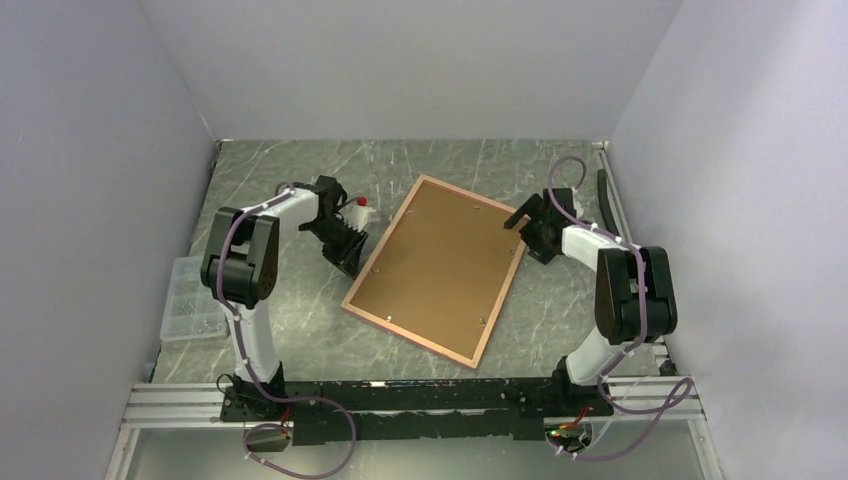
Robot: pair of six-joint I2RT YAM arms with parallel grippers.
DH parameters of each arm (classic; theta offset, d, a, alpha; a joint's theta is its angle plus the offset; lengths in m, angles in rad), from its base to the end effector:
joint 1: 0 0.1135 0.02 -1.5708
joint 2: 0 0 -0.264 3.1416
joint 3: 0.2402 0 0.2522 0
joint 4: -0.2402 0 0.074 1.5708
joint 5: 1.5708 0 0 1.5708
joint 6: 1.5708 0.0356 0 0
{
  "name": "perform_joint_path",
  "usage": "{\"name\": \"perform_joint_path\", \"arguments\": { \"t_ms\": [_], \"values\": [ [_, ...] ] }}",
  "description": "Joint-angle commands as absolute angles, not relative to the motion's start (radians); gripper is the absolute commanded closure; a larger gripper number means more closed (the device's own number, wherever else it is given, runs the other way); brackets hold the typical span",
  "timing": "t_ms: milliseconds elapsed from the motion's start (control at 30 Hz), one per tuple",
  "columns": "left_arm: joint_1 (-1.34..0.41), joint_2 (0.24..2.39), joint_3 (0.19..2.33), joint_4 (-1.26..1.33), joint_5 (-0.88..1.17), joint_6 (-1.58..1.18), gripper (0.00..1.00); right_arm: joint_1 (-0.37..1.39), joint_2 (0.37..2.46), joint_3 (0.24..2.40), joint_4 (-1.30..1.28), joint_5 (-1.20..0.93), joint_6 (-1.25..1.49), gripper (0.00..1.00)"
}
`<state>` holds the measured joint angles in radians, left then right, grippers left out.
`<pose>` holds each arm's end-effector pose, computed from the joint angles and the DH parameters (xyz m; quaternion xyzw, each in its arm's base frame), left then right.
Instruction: Put the photo into the frame
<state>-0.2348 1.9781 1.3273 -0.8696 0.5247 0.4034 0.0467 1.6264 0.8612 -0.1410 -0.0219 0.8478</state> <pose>0.3470 -0.1014 0.1506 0.3091 0.9147 -0.2563 0.0461 0.3201 0.0157 0.1644 0.3653 0.8718 0.1504 0.2896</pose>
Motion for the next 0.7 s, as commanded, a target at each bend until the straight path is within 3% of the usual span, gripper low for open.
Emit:
{"name": "perform_joint_path", "arguments": {
  "t_ms": [0, 433, 667],
  "values": [
    [-0.31, 1.978, 1.281, -0.837, 0.468, 0.446, 0.66, 0.125, 1.724, 0.989, -0.063, -0.081, 0.856, 0.0],
    [-0.455, 1.974, 1.291, -0.901, 0.574, 0.498, 0.62, 0.43, 2.172, 1.67, -0.196, -0.323, 0.816, 0.0],
    [-0.525, 2.011, 1.332, -0.907, 0.62, 0.469, 0.56, 0.477, 2.284, 1.821, -0.235, -0.5, 0.769, 0.0]
  ]
}}
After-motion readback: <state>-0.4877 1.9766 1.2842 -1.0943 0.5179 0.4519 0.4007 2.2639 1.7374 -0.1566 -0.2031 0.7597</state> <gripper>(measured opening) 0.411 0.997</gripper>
